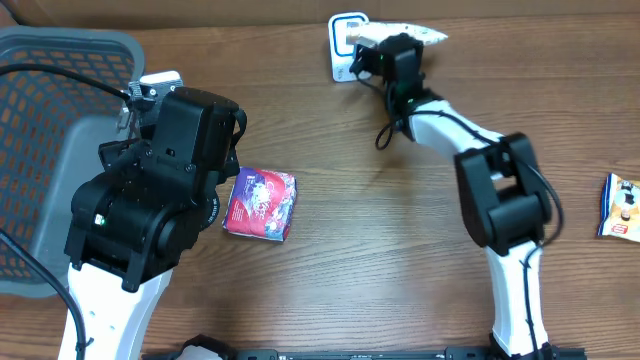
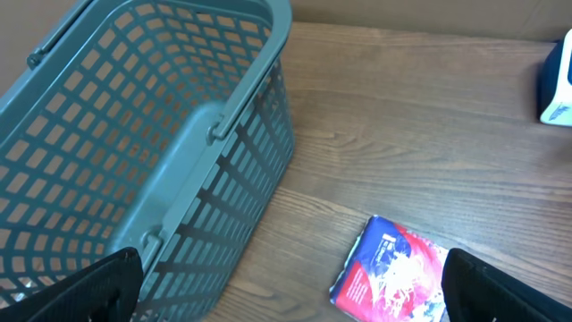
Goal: Scan the item barcode
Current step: 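Hold the white tube against the scanner with the right gripper, then carry the white tube right and drop it at the table's right edge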
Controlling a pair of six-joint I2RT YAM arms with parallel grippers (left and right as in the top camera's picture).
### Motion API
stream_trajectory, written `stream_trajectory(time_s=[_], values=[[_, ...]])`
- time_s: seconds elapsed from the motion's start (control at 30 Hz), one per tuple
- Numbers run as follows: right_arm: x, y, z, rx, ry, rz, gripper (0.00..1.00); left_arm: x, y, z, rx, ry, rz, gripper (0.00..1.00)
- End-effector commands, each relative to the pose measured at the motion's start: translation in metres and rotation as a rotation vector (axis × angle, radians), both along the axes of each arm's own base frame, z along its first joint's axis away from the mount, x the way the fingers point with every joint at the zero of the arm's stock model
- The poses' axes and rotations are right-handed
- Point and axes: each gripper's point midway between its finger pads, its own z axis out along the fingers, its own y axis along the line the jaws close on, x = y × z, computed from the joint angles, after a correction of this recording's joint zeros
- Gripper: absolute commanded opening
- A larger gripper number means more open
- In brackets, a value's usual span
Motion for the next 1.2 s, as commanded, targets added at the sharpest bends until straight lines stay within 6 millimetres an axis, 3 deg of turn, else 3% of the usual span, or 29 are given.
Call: stream_trajectory(time_s=[0.0, 0.03, 0.07, 0.17, 0.23, 0.3, 0.4, 0.53, 0.6, 0.7, 0.83, 0.87, 0.9, 0.97, 1.07, 1.17], values=[[-0.014, -0.023, 0.133, 0.301, -0.245, -0.168, 0.04, 0.001, 0.003, 0.005, -0.002, -0.021, 0.017, 1.00], [-0.025, -0.037, 0.157, 0.449, -0.310, -0.262, 0.04, 0.001, 0.003, 0.005, -0.002, -0.021, 0.017, 1.00], [-0.030, -0.048, 0.165, 0.511, -0.340, -0.318, 0.04, 0.001, 0.003, 0.005, -0.002, -0.021, 0.017, 1.00], [-0.050, -0.100, 0.172, 0.667, -0.422, -0.556, 0.04, 0.001, 0.003, 0.005, -0.002, -0.021, 0.017, 1.00], [-0.071, -0.143, 0.141, 0.746, -0.352, -0.742, 0.04, 0.001, 0.003, 0.005, -0.002, -0.021, 0.017, 1.00], [-0.096, -0.180, 0.096, 0.792, -0.191, -0.902, 0.04, 0.001, 0.003, 0.005, -0.002, -0.021, 0.017, 1.00], [-0.152, -0.245, 0.041, 0.892, -0.020, -1.220, 0.04, 0.001, 0.003, 0.005, -0.002, -0.021, 0.017, 1.00], [-0.213, -0.324, 0.013, 1.056, -0.001, -1.581, 0.04, 0.001, 0.003, 0.005, -0.002, -0.021, 0.017, 1.00], [-0.232, -0.351, 0.004, 1.162, 0.038, -1.663, 0.04, 0.001, 0.003, 0.005, -0.002, -0.021, 0.017, 1.00], [-0.256, -0.375, -0.006, 1.390, 0.118, -1.738, 0.04, 0.001, 0.003, 0.005, -0.002, -0.021, 0.017, 1.00], [-0.282, -0.403, -0.006, 1.694, 0.158, -1.772, 0.28, 0.001, 0.003, 0.005, -0.002, -0.021, 0.017, 1.00], [-0.286, -0.408, -0.005, 1.760, 0.163, -1.768, 0.44, 0.001, 0.003, 0.005, -0.002, -0.021, 0.017, 1.00], [-0.289, -0.411, -0.002, 1.849, 0.175, -1.754, 0.66, 0.001, 0.003, 0.005, -0.002, -0.021, 0.017, 1.00], [-0.291, -0.412, 0.006, 2.000, 0.202, -1.705, 0.97, 0.001, 0.003, 0.005, -0.002, -0.021, 0.017, 1.00], [-0.288, -0.404, 0.026, 2.181, 0.275, -1.567, 0.98, 0.001, 0.003, 0.005, -0.002, -0.021, 0.017, 1.00], [-0.276, -0.379, 0.051, 2.208, 0.346, -1.418, 0.98, 0.001, 0.003, 0.005, -0.002, -0.021, 0.017, 1.00]])
